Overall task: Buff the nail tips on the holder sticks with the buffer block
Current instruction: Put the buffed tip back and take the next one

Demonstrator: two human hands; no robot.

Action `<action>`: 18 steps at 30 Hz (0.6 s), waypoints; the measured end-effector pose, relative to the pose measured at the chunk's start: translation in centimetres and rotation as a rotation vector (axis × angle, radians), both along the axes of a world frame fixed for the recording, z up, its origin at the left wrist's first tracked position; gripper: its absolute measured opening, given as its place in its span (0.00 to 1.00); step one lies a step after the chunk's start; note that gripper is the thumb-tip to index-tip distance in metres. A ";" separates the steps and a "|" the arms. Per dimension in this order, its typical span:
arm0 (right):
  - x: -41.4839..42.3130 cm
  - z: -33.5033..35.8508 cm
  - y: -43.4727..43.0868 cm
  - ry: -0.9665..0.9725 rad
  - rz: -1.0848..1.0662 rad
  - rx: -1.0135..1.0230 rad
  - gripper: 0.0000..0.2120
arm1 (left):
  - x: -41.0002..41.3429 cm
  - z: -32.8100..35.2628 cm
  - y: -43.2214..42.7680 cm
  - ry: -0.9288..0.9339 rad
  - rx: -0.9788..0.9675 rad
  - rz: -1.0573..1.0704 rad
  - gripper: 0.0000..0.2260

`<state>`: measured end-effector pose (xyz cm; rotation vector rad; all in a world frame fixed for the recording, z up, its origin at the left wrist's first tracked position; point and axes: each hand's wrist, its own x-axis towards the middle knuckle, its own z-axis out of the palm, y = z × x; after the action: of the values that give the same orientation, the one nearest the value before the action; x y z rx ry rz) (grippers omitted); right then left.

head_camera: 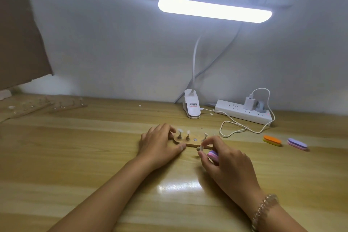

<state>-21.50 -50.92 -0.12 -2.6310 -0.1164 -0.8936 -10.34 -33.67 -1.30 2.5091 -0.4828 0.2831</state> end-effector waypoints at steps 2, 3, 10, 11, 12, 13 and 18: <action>0.1 -0.1 -0.2 -0.015 -0.016 0.022 0.08 | 0.0 -0.1 0.0 0.031 0.064 -0.037 0.24; 0.1 -0.1 -0.4 -0.014 -0.023 0.037 0.08 | 0.0 -0.1 0.0 0.033 0.065 -0.056 0.23; 0.3 0.0 -0.8 0.007 -0.063 0.073 0.08 | -1.2 0.4 0.3 -0.139 -0.022 -0.171 0.17; 0.2 0.0 -0.7 0.017 -0.066 0.062 0.08 | -1.4 0.4 0.4 -0.163 -0.011 -0.191 0.17; 0.1 0.0 -0.7 0.019 -0.068 0.052 0.08 | -1.5 0.5 0.4 -0.183 -0.003 -0.208 0.17; 0.1 0.1 -0.6 0.011 -0.068 0.046 0.08 | -1.7 0.5 0.4 -0.201 0.005 -0.224 0.16; 0.0 0.2 -0.4 -0.002 -0.065 0.028 0.09 | -2.2 0.7 0.4 -0.275 0.042 -0.264 0.16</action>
<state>-21.53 -51.31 0.04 -2.6213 -0.0183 -0.9120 -12.52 -33.24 -0.65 2.4209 -0.9287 0.5212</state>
